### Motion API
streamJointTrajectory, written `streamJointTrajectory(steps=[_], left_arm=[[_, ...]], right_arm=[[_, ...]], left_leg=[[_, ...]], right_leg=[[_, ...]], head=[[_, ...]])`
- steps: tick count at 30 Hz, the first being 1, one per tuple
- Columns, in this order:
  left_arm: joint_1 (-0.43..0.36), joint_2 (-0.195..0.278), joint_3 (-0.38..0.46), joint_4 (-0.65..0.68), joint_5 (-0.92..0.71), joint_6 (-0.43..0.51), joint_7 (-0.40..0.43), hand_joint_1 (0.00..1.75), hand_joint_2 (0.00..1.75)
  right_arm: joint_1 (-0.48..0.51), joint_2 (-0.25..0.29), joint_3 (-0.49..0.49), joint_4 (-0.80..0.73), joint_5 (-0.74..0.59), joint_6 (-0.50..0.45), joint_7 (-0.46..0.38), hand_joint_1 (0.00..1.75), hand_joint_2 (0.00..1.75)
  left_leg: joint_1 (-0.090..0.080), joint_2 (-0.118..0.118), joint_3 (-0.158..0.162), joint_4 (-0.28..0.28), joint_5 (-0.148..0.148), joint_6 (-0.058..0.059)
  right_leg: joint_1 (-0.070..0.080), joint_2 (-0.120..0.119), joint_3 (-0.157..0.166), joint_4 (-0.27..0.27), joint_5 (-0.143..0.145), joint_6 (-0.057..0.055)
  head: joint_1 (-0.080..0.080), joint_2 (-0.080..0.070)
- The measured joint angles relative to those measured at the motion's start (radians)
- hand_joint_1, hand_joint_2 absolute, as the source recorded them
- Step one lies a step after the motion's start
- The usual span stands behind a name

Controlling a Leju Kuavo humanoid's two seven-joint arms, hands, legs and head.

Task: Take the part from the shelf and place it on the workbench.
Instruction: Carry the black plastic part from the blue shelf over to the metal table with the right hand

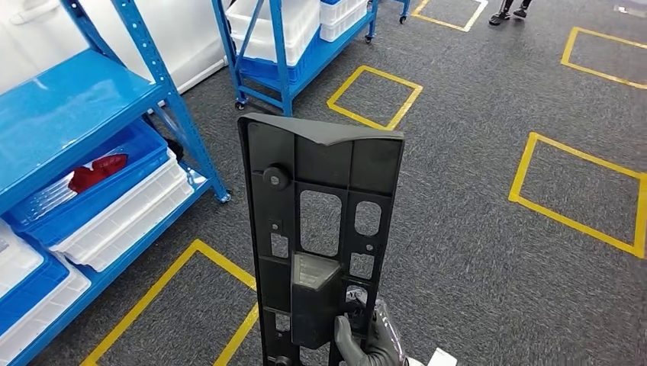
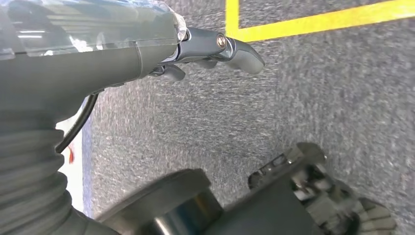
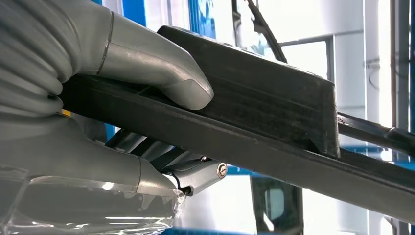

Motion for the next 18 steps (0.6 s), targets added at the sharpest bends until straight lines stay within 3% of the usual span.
streamJointTrajectory(steps=[1,3,4,5,6,7,9,11,13,14,16,18], left_arm=[[-0.001,0.000,0.000,0.000,0.001,0.000,-0.001,0.00,1.75],[0.002,0.001,0.000,0.000,0.005,0.000,-0.003,0.00,1.75],[0.002,0.001,0.001,0.000,0.007,0.000,-0.004,0.00,1.75],[0.001,0.001,0.001,0.000,0.008,0.000,-0.004,0.00,1.75],[0.000,0.001,0.001,0.000,0.008,0.000,-0.005,0.00,1.75],[0.000,0.002,0.001,0.000,0.007,0.000,-0.004,0.00,1.75],[0.005,0.003,0.001,0.000,0.007,0.000,-0.003,0.00,1.75],[0.009,0.005,0.001,0.000,0.006,0.000,-0.002,0.00,1.75],[0.008,0.004,0.001,0.000,0.005,-0.001,-0.002,0.00,1.75],[0.007,0.004,0.000,0.000,0.004,-0.001,-0.002,0.00,1.75],[0.007,0.002,0.000,0.000,0.000,0.000,-0.003,0.00,1.75],[0.011,0.002,0.000,0.000,-0.002,0.001,-0.004,0.00,1.75]], right_arm=[[-0.001,0.000,0.001,0.000,0.000,0.000,0.000,1.75,1.75],[-0.002,0.000,0.002,0.000,0.000,0.000,0.000,1.75,1.75],[-0.003,0.000,0.003,0.001,0.000,0.000,0.000,1.75,1.75],[-0.003,0.000,0.003,0.002,0.000,0.000,0.000,1.75,1.75],[-0.003,0.000,0.003,0.003,0.000,0.000,0.000,1.75,1.75],[-0.003,0.000,0.003,0.004,-0.001,0.000,0.000,1.75,1.75],[-0.003,0.000,0.003,0.004,-0.002,0.001,0.000,1.75,1.75],[-0.004,0.000,0.003,0.004,-0.003,0.001,0.000,1.75,1.75],[-0.004,0.000,0.003,0.004,-0.003,0.000,0.001,1.75,1.75],[-0.003,0.000,0.003,0.004,-0.003,0.000,0.001,1.75,1.75],[-0.003,0.000,0.003,0.003,-0.004,-0.002,0.002,1.75,1.75],[-0.003,0.000,0.002,0.002,-0.005,-0.003,0.002,1.75,1.75]], left_leg=[[0.003,-0.028,-0.015,0.037,-0.024,-0.004],[0.005,-0.079,-0.074,0.162,-0.086,-0.007],[0.005,-0.087,-0.105,0.223,-0.106,-0.007],[0.005,-0.091,-0.125,0.259,-0.109,-0.008],[0.006,-0.093,-0.128,0.257,-0.091,-0.008],[0.007,-0.096,-0.115,0.217,-0.056,-0.007],[0.011,-0.130,-0.065,0.090,0.016,-0.004],[0.013,-0.163,-0.038,0.017,0.037,0.003],[0.011,-0.161,-0.035,0.006,0.034,0.016],[0.011,-0.150,-0.034,0.002,0.038,0.024],[0.011,-0.127,-0.032,-0.006,0.045,0.038],[0.006,-0.101,-0.033,-0.009,0.047,0.045]], right_leg=[[-0.003,0.012,0.002,-0.004,0.002,-0.006],[-0.003,0.036,0.003,-0.005,0.004,-0.014],[-0.002,0.050,0.003,-0.005,0.004,-0.015],[-0.001,0.064,0.003,-0.004,0.004,-0.015],[-0.001,0.080,0.004,-0.002,0.004,-0.015],[-0.001,0.095,0.005,0.000,0.003,-0.013],[-0.001,0.124,0.004,0.007,0.000,-0.007],[-0.001,0.147,-0.004,0.013,0.002,0.006],[-0.003,0.165,-0.013,0.012,0.009,0.020],[-0.004,0.164,-0.015,0.013,0.009,0.026],[-0.003,0.125,-0.035,0.054,-0.018,0.033],[-0.002,0.069,-0.091,0.172,-0.082,0.038]], head=[[0.000,0.000],[0.000,0.000],[0.000,0.000],[0.000,0.000],[0.000,0.000],[0.000,0.000],[0.000,0.000],[0.000,0.000],[0.000,0.000],[0.000,0.000],[0.000,0.000],[0.000,0.000]])
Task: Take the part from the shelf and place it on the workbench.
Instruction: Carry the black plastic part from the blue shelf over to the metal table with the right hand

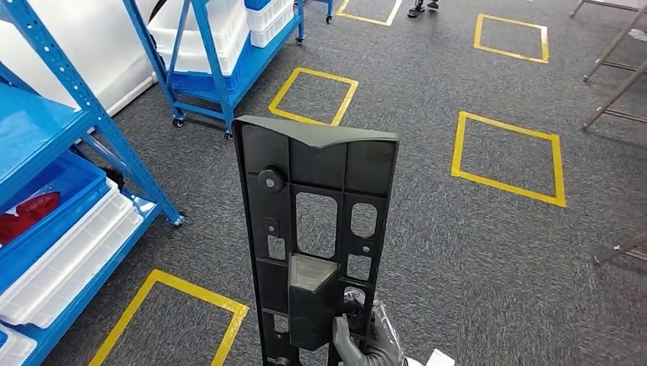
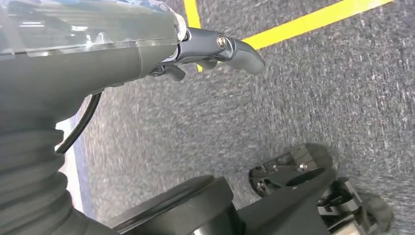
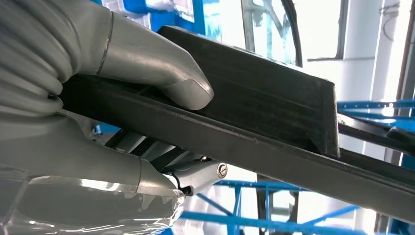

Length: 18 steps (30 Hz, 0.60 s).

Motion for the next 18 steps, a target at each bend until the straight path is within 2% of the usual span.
streamJointTrajectory(steps=[1,2,3,4,5,7,8,9,11,13,15,16,17,18], left_arm=[[0.002,0.000,0.000,0.000,0.000,0.000,0.000,0.00,1.75],[0.004,0.001,0.000,0.000,-0.001,0.000,0.000,0.00,1.75],[0.004,0.001,0.000,0.000,-0.001,0.000,0.000,0.00,1.75],[0.003,0.001,0.000,0.000,-0.001,0.000,0.000,0.00,1.75],[0.002,0.000,0.000,0.000,-0.001,0.000,0.000,0.00,1.75],[0.001,0.000,0.000,0.000,-0.001,0.000,0.000,0.00,1.75],[0.001,-0.001,0.000,0.000,-0.001,0.000,0.000,0.00,1.75],[0.001,-0.001,0.000,0.000,-0.001,0.000,0.000,0.00,1.75],[-0.002,-0.001,0.000,0.000,-0.001,0.000,-0.001,0.00,1.75],[-0.004,-0.001,0.000,0.000,0.000,-0.001,-0.002,0.00,1.75],[-0.003,-0.001,0.000,0.000,0.004,-0.001,-0.005,0.00,1.75],[-0.003,-0.001,0.000,0.000,0.005,-0.001,-0.005,0.00,1.75],[-0.004,-0.001,0.001,0.000,0.006,-0.001,-0.005,0.00,1.75],[-0.005,-0.001,0.001,0.000,0.006,-0.001,-0.005,0.00,1.75]], right_arm=[[0.001,0.000,0.000,0.000,0.000,0.000,0.000,1.75,1.75],[0.002,0.000,0.000,0.000,0.000,-0.001,0.001,1.75,1.75],[0.002,-0.001,0.000,0.000,0.000,-0.001,0.001,1.75,1.75],[0.003,-0.001,0.000,0.000,0.000,-0.001,0.001,1.75,1.75],[0.002,-0.001,0.000,0.000,0.000,-0.001,0.001,1.75,1.75],[0.000,-0.001,0.000,-0.001,0.000,-0.001,0.001,1.75,1.75],[0.000,-0.001,0.000,-0.001,0.000,-0.001,0.001,1.75,1.75],[-0.001,-0.001,-0.001,-0.002,0.000,-0.001,0.001,1.75,1.75],[0.001,-0.001,-0.001,-0.003,0.000,-0.001,0.001,1.75,1.75],[0.000,-0.001,-0.001,-0.003,-0.001,0.000,0.001,1.75,1.75],[-0.002,0.000,-0.001,-0.002,-0.001,0.001,0.001,1.75,1.75],[-0.002,0.000,0.000,-0.002,-0.001,0.002,0.001,1.75,1.75],[-0.002,0.000,0.000,-0.002,-0.001,0.002,0.001,1.75,1.75],[-0.002,-0.001,0.000,-0.002,-0.001,0.002,0.001,1.75,1.75]], left_leg=[[-0.003,0.014,-0.001,0.000,0.000,0.002],[-0.006,0.028,-0.001,0.000,-0.001,0.003],[-0.008,0.041,-0.001,0.001,-0.002,0.003],[-0.010,0.053,0.000,0.001,-0.003,0.003],[-0.012,0.064,0.001,0.001,-0.004,0.002],[-0.016,0.083,0.006,0.001,-0.009,-0.003],[-0.017,0.091,0.007,0.001,-0.011,-0.007],[-0.018,0.100,0.008,0.001,-0.012,-0.011],[-0.018,0.110,0.012,0.000,-0.016,-0.020],[-0.014,0.076,0.002,0.033,-0.042,-0.029],[-0.011,0.027,-0.045,0.142,-0.104,-0.036],[-0.010,0.016,-0.077,0.210,-0.134,-0.039],[-0.009,0.011,-0.101,0.262,-0.149,-0.041],[-0.008,0.009,-0.111,0.281,-0.145,-0.043]], right_leg=[[-0.001,-0.013,-0.030,0.066,-0.027,0.002],[-0.003,-0.019,-0.049,0.108,-0.038,0.003],[-0.004,-0.022,-0.049,0.114,-0.032,0.002],[-0.004,-0.027,-0.028,0.077,-0.008,-0.001],[-0.002,-0.041,0.012,0.009,0.024,-0.006],[0.009,-0.081,0.083,-0.122,0.061,-0.021],[0.016,-0.094,0.100,-0.156,0.067,-0.027],[0.020,-0.095,0.102,-0.165,0.064,-0.033],[0.019,-0.073,0.101,-0.172,0.070,-0.042],[0.012,-0.051,0.106,-0.184,0.077,-0.053],[0.008,-0.030,0.108,-0.189,0.081,-0.060],[0.009,-0.019,0.107,-0.188,0.082,-0.061],[0.009,-0.006,0.107,-0.188,0.082,-0.062],[0.009,0.008,0.108,-0.187,0.082,-0.061]], head=[[0.000,0.000],[0.000,0.000],[0.000,0.000],[0.000,0.000],[0.000,0.000],[0.000,0.000],[0.000,0.000],[0.000,0.000],[0.000,0.000],[0.000,0.000],[0.000,0.000],[0.000,0.000],[0.000,0.000],[0.000,0.000]])
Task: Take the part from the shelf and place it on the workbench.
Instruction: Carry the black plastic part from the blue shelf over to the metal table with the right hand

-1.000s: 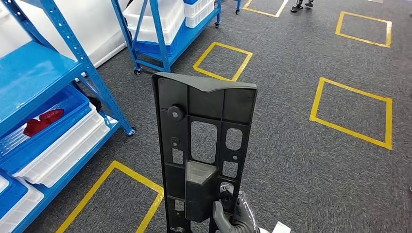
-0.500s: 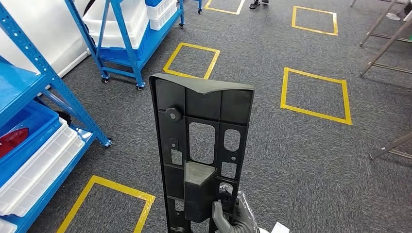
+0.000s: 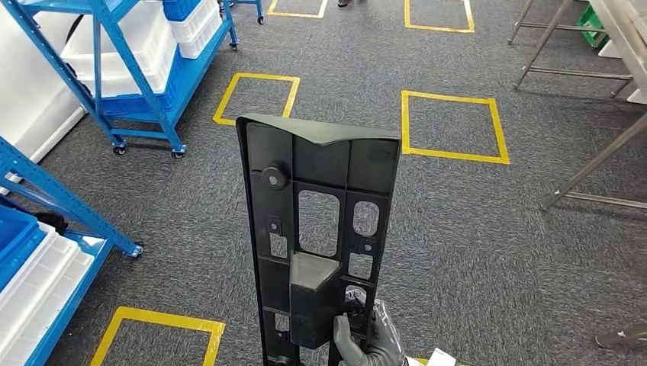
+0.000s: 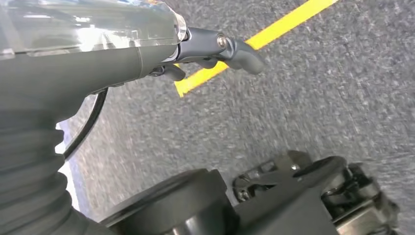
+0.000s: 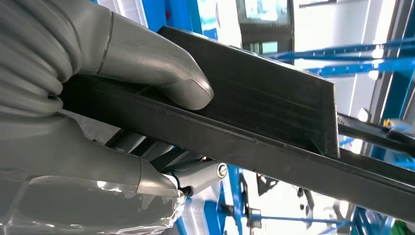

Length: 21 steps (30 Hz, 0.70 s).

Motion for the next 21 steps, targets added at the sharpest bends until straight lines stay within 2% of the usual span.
streamJointTrajectory(steps=[1,2,4,5,6,8,9,10,12,14,15,16,17,19,20,21], left_arm=[[0.000,0.000,0.000,0.000,0.000,0.000,0.001,0.00,1.75],[0.001,0.000,0.000,0.000,-0.001,0.000,0.001,0.00,1.75],[0.004,0.000,0.000,0.000,-0.002,0.000,0.003,0.00,1.75],[0.005,0.000,0.000,0.000,-0.004,0.000,0.003,0.00,1.75],[0.006,0.000,0.000,0.000,-0.004,0.000,0.004,0.00,1.75],[0.005,0.000,-0.001,0.000,-0.007,0.000,0.005,0.00,1.75],[0.004,-0.001,-0.001,0.000,-0.007,0.000,0.006,0.00,1.75],[0.005,-0.001,-0.002,0.000,-0.008,0.000,0.007,0.00,1.75],[0.009,-0.001,-0.002,0.000,-0.008,0.001,0.010,0.00,1.75],[0.014,0.000,-0.002,0.000,-0.009,0.002,0.012,0.00,1.75],[0.015,0.000,-0.002,0.000,-0.009,0.003,0.012,0.00,1.75],[0.015,0.000,-0.002,0.000,-0.009,0.003,0.013,0.00,1.75],[0.015,0.000,-0.002,0.000,-0.009,0.004,0.013,0.00,1.75],[0.016,0.000,-0.002,0.000,-0.009,0.005,0.013,0.00,1.75],[0.017,0.000,-0.002,0.000,-0.009,0.006,0.012,0.00,1.75],[0.018,0.000,-0.002,0.000,-0.009,0.007,0.011,0.00,1.75]], right_arm=[[0.000,0.000,0.000,0.000,0.000,0.000,0.000,1.75,1.75],[0.000,0.000,0.000,0.000,0.000,0.000,0.000,1.75,1.75],[0.000,0.000,0.000,0.000,-0.001,0.001,-0.002,1.75,1.75],[-0.001,0.000,0.000,0.000,-0.002,0.002,-0.003,1.75,1.75],[0.000,0.000,0.000,0.000,-0.002,0.002,-0.004,1.75,1.75],[0.002,-0.001,0.000,0.000,-0.004,0.002,-0.006,1.75,1.75],[0.003,-0.001,0.000,0.000,-0.005,0.002,-0.007,1.75,1.75],[0.003,-0.001,-0.001,0.000,-0.006,0.001,-0.008,1.75,1.75],[0.002,-0.002,-0.001,0.000,-0.009,0.001,-0.010,1.75,1.75],[0.003,-0.002,-0.001,0.000,-0.013,0.000,-0.011,1.75,1.75],[0.004,-0.002,-0.001,0.000,-0.014,0.000,-0.011,1.75,1.75],[0.004,-0.002,-0.001,0.000,-0.015,0.000,-0.011,1.75,1.75],[0.004,-0.002,-0.001,0.000,-0.017,0.000,-0.011,1.75,1.75],[0.003,-0.002,-0.001,0.000,-0.020,0.000,-0.011,1.75,1.75],[0.002,-0.002,-0.001,0.000,-0.021,0.000,-0.012,1.75,1.75],[0.002,-0.002,-0.001,0.000,-0.023,0.000,-0.013,1.75,1.75]], left_leg=[[0.002,-0.001,0.008,-0.020,0.024,-0.001],[0.005,-0.009,0.033,-0.075,0.062,-0.002],[0.013,-0.051,0.089,-0.207,0.121,-0.002],[0.015,-0.070,0.106,-0.248,0.132,0.000],[0.015,-0.081,0.112,-0.267,0.132,0.005],[0.012,-0.067,0.113,-0.272,0.132,0.018],[0.011,-0.056,0.114,-0.277,0.136,0.026],[0.011,-0.044,0.116,-0.281,0.139,0.033],[0.009,-0.017,0.117,-0.286,0.142,0.043],[0.004,0.011,0.117,-0.285,0.140,0.045],[0.003,0.025,0.117,-0.285,0.138,0.046],[0.003,0.038,0.119,-0.285,0.136,0.045],[0.002,0.050,0.122,-0.285,0.133,0.043],[0.000,0.070,0.130,-0.285,0.126,0.036],[-0.002,0.078,0.133,-0.284,0.123,0.032],[-0.004,0.086,0.136,-0.284,0.119,0.027]], right_leg=[[-0.001,0.014,0.001,0.001,0.000,0.001],[-0.002,0.029,0.002,0.004,-0.001,0.003],[-0.004,0.056,-0.001,0.014,-0.004,0.011],[-0.004,0.068,-0.005,0.019,-0.004,0.018],[-0.005,0.078,-0.011,0.021,-0.003,0.024],[-0.007,0.092,-0.020,0.021,0.001,0.038],[-0.006,0.077,-0.025,0.027,-0.002,0.043],[-0.006,0.052,-0.035,0.046,-0.015,0.047],[-0.006,-0.010,-0.083,0.146,-0.070,0.054],[-0.011,-0.027,-0.144,0.271,-0.120,0.060],[-0.013,-0.029,-0.158,0.298,-0.121,0.061],[-0.014,-0.032,-0.151,0.286,-0.105,0.061],[-0.014,-0.039,-0.123,0.234,-0.075,0.060],[-0.007,-0.077,-0.048,0.094,-0.023,0.051],[-0.002,-0.092,-0.024,0.047,-0.011,0.046],[0.003,-0.100,-0.014,0.025,-0.011,0.040]], head=[[0.000,0.000],[0.000,0.000],[0.000,0.000],[0.000,0.000],[0.000,0.000],[0.000,0.000],[0.000,0.000],[0.000,0.000],[0.000,0.000],[0.000,0.000],[0.000,0.000],[0.000,0.000],[0.000,0.000],[0.000,0.000],[0.000,0.000],[0.000,0.000]])
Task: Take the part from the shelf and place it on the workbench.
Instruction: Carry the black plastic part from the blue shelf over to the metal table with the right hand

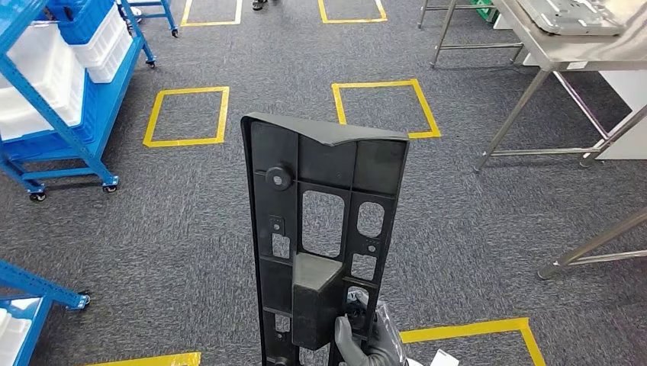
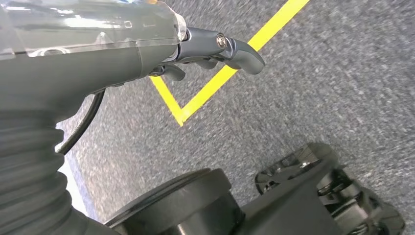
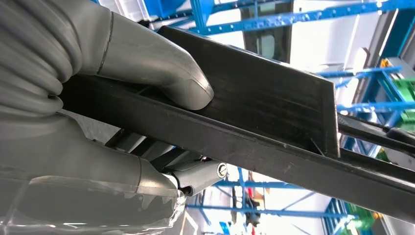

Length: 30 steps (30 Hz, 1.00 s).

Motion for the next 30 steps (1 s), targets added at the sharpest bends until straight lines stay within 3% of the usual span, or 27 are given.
streamJointTrajectory(steps=[4,11,14,15,17,19,21,22,24,26,28,29,30], left_arm=[[-0.001,0.000,0.000,0.000,0.000,0.004,-0.001,0.00,1.75],[-0.002,0.000,0.000,0.000,0.000,0.004,-0.001,0.00,1.75],[-0.002,0.001,0.000,0.000,0.000,0.006,-0.003,0.00,1.75],[0.000,0.002,0.000,0.000,0.000,0.007,-0.005,0.00,1.75],[-0.001,0.002,0.000,0.000,0.001,0.007,-0.007,0.00,1.75],[-0.001,0.004,0.000,0.000,0.001,0.007,-0.006,0.00,1.75],[0.001,0.005,0.000,0.000,0.000,0.007,-0.004,0.00,1.75],[0.000,0.004,0.000,0.000,0.000,0.007,-0.004,0.00,1.75],[0.000,0.003,0.000,0.000,0.000,0.007,-0.003,0.00,1.75],[0.004,0.003,0.000,0.000,0.000,0.007,-0.003,0.00,1.75],[0.006,0.004,0.000,0.000,0.000,0.007,-0.004,0.00,1.75],[0.006,0.005,0.000,0.000,0.000,0.007,-0.004,0.00,1.75],[0.005,0.006,0.000,0.000,0.001,0.007,-0.004,0.00,1.75]], right_arm=[[0.003,0.000,0.000,0.000,-0.007,0.000,-0.002,1.75,1.75],[0.003,0.000,-0.001,0.000,-0.008,0.000,-0.003,1.75,1.75],[0.001,0.000,-0.001,-0.001,-0.010,0.000,-0.005,1.75,1.75],[0.001,0.001,-0.001,-0.001,-0.010,0.000,-0.006,1.75,1.75],[0.001,0.002,-0.001,0.000,-0.011,0.000,-0.007,1.75,1.75],[0.002,0.002,-0.001,0.001,-0.012,-0.001,-0.008,1.75,1.75],[0.003,0.002,-0.002,0.002,-0.012,-0.002,-0.008,1.75,1.75],[0.004,0.002,-0.002,0.002,-0.012,-0.002,-0.008,1.75,1.75],[0.003,0.001,-0.003,0.001,-0.012,-0.003,-0.009,1.75,1.75],[0.002,0.001,-0.003,0.001,-0.012,-0.003,-0.010,1.75,1.75],[0.003,0.001,-0.003,0.003,-0.013,-0.003,-0.011,1.75,1.75],[0.004,0.000,-0.003,0.005,-0.013,-0.003,-0.013,1.75,1.75],[0.005,0.000,-0.004,0.006,-0.013,-0.003,-0.015,1.75,1.75]], left_leg=[[-0.001,0.026,0.010,-0.005,-0.006,-0.014],[-0.001,0.029,0.012,-0.005,-0.008,-0.017],[0.005,-0.033,-0.005,0.041,-0.041,-0.024],[0.007,-0.060,-0.028,0.093,-0.070,-0.027],[0.008,-0.080,-0.087,0.213,-0.115,-0.028],[0.012,-0.136,-0.070,0.143,-0.061,-0.024],[0.015,-0.177,-0.023,0.011,0.010,-0.012],[0.016,-0.165,-0.021,0.008,0.013,-0.006],[0.019,-0.135,-0.017,-0.002,0.019,0.007],[0.016,-0.104,-0.015,-0.005,0.020,0.015],[0.012,-0.074,-0.015,-0.005,0.018,0.016],[0.011,-0.060,-0.014,-0.005,0.016,0.016],[0.011,-0.047,-0.011,-0.005,0.014,0.015]], right_leg=[[0.007,0.028,-0.002,-0.006,-0.002,-0.013],[0.004,0.033,0.001,-0.010,-0.001,-0.016],[-0.005,0.049,0.009,-0.020,0.004,-0.027],[-0.006,0.059,0.010,-0.022,0.005,-0.031],[-0.005,0.084,0.011,-0.021,0.004,-0.035],[-0.006,0.146,0.004,-0.011,0.005,-0.023],[-0.010,0.202,-0.006,-0.006,0.010,-0.003],[-0.010,0.206,-0.009,-0.006,0.012,0.002],[-0.006,0.163,-0.029,0.032,-0.013,0.011],[-0.007,0.096,-0.085,0.147,-0.072,0.019],[-0.013,0.074,-0.141,0.260,-0.109,0.025],[-0.016,0.070,-0.145,0.270,-0.103,0.027],[-0.017,0.066,-0.128,0.238,-0.078,0.027]], head=[[0.000,0.000],[0.000,0.000],[0.000,0.000],[0.000,0.000],[0.000,0.000],[0.000,0.000],[0.000,0.000],[0.000,0.000],[0.000,0.000],[0.000,0.000],[0.000,0.000],[0.000,0.000],[0.000,0.000]])
